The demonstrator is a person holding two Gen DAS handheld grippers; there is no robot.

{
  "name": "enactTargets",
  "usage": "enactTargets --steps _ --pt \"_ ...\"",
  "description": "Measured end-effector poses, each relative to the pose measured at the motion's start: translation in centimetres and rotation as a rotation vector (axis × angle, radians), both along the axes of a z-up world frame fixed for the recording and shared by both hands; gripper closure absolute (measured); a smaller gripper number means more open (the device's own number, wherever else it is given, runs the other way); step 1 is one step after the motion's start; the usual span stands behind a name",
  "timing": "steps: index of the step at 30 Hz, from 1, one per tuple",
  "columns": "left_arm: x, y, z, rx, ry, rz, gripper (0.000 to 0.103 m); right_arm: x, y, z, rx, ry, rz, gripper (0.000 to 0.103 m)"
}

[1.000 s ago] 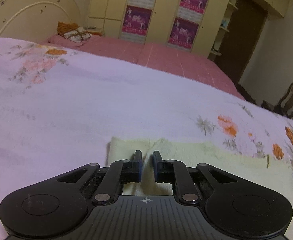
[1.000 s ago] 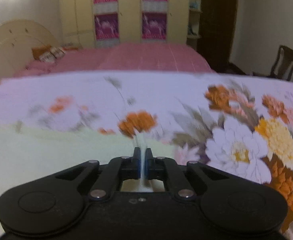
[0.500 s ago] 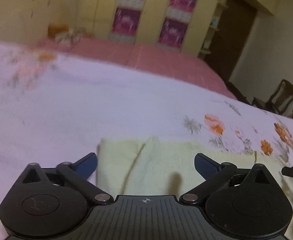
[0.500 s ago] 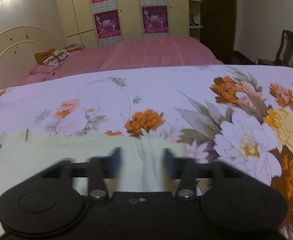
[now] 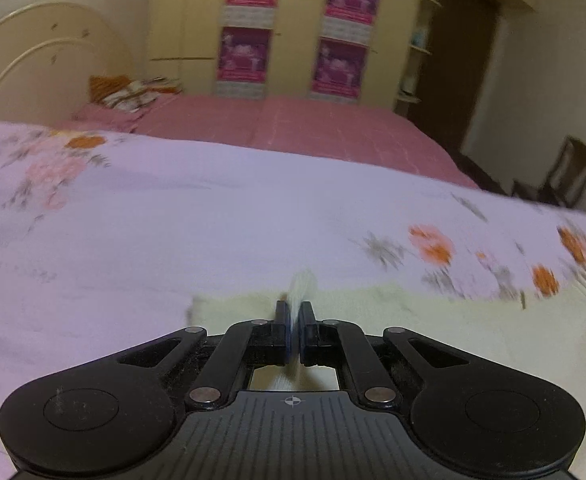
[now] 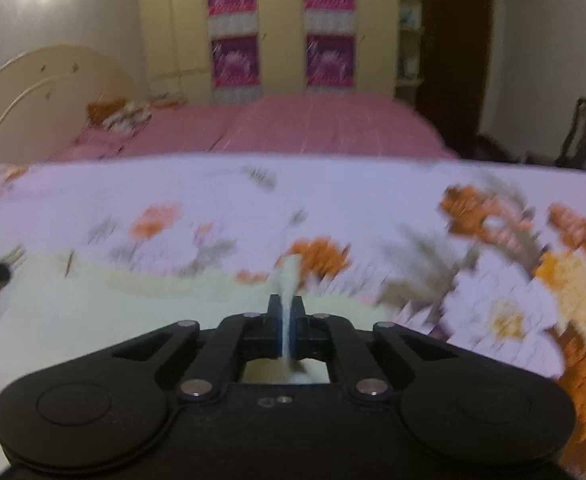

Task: Fold small clothes

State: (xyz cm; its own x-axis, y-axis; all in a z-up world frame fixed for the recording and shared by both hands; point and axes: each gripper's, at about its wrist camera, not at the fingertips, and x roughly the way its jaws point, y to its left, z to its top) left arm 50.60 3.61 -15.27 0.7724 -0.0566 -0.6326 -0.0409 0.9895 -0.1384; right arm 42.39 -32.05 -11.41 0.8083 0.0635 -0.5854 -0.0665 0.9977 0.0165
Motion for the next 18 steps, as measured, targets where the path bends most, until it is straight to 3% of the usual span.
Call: enactTargets --steps 5,7,8,9,11,13,18 --pt "0.5 -0.1 -1.3 0.044 0.017 0.027 0.098 0.9 -0.8 -0.6 -0.012 0.013 -0.028 0.099" --pt "0.5 -0.5 -2.0 0.081 0.02 0.026 0.094 2.0 -1.0 -2.4 -0.022 0.123 -0.028 0.094" --pt "0.2 -0.7 -1.7 0.103 0.014 0.031 0.082 2.2 -1.2 -3.0 -0.012 0.155 -0.031 0.088" --pt "0.1 -0.8 -1.4 0.111 0.016 0.035 0.072 1.8 -1.5 -2.9 -0.011 0.132 -0.042 0.081" --pt "-0.8 -0.7 -0.3 0.084 0.001 0.029 0.007 1.0 -1.9 -2.0 -0.011 0.098 -0.068 0.07" --pt "-3.0 -0.8 1.1 0.079 -0.078 0.048 0.003 -0.1 -2.1 -0.7 0.016 0.069 -0.059 0.069" --pt "-5.3 -3.5 1.7 0.031 -0.023 -0.087 0.003 -2.7 0.9 0.5 0.028 0.067 0.064 0.07"
